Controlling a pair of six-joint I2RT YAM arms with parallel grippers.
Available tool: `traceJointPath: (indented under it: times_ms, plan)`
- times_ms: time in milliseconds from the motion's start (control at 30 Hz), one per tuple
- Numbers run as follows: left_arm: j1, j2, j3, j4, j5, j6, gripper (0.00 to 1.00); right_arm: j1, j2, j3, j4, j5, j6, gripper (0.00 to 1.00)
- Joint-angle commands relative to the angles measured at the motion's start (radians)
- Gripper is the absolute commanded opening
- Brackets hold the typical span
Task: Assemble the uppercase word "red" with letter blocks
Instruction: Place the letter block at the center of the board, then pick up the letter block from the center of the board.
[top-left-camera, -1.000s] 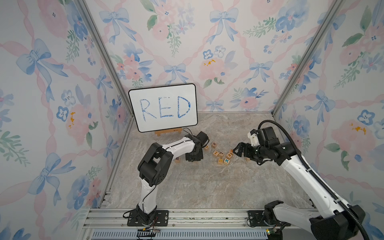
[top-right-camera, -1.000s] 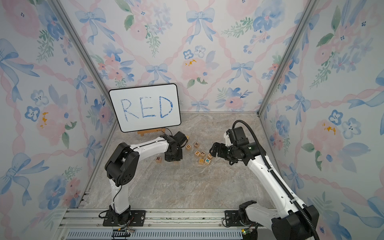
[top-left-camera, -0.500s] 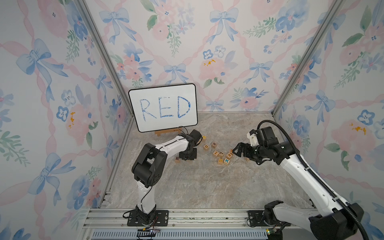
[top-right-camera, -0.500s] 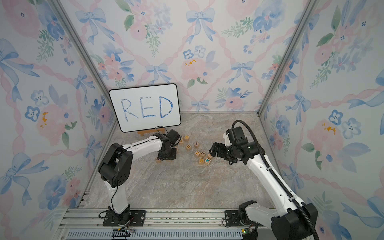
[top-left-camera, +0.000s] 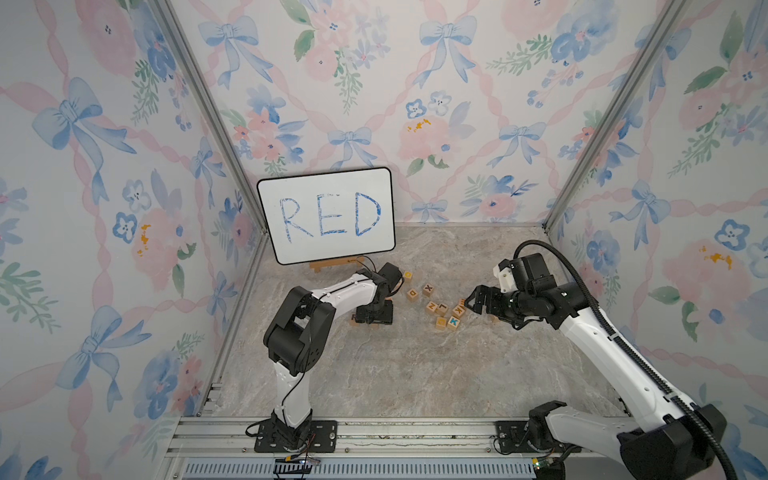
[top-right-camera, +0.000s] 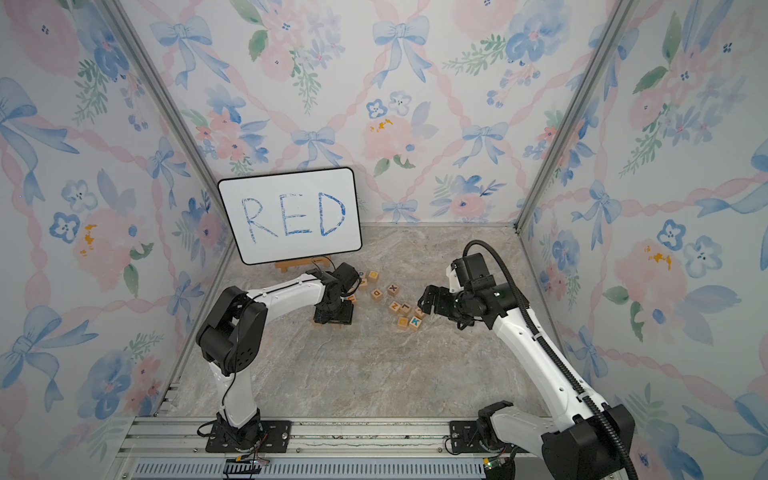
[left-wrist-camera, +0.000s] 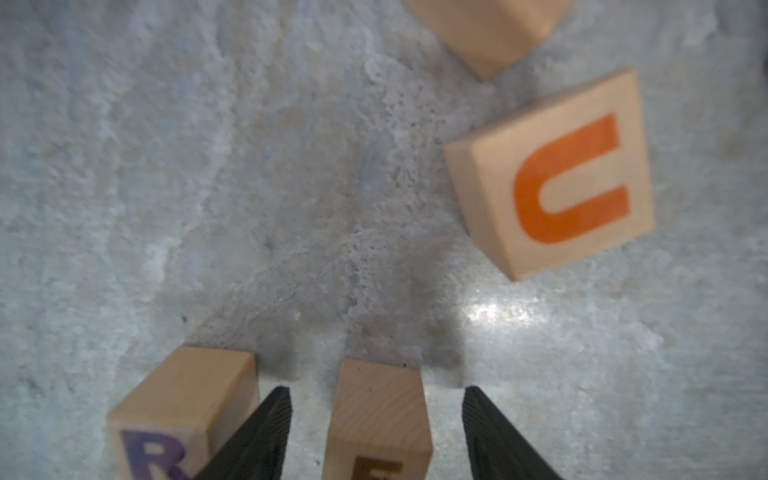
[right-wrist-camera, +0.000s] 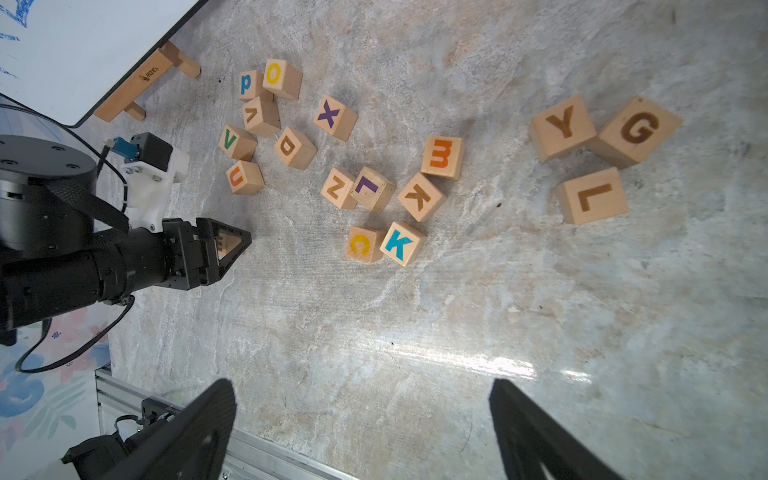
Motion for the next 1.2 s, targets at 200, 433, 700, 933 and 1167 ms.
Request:
traceJointPath:
  times_ms: [200, 433, 700, 933, 1167]
  plan:
    - [0.008, -0.052, 0.088, -0.022, 0.008, -0.006, 0.95, 0.024, -0.001, 0.002, 0.009, 0.002, 0.003, 0.97]
    - [0.012, -0.100, 0.145, -0.021, 0.004, -0.026, 0.98, 0.079, 0.063, 0.054, -0.001, 0.057, -0.008, 0.97]
    - [0.021, -0.247, 0.155, -0.011, -0.034, -0.036, 0.98, 0.140, 0.297, 0.239, -0.056, 0.157, -0.022, 0.97]
    - [0.029, -0.391, 0.112, 0.007, -0.061, -0.036, 0.98, 0.182, 0.546, 0.429, -0.057, 0.157, -0.060, 0.98]
    - [0.034, -0.531, 0.031, 0.010, -0.083, -0.065, 0.98, 0.232, 0.764, 0.631, -0.079, 0.160, -0.112, 0.97]
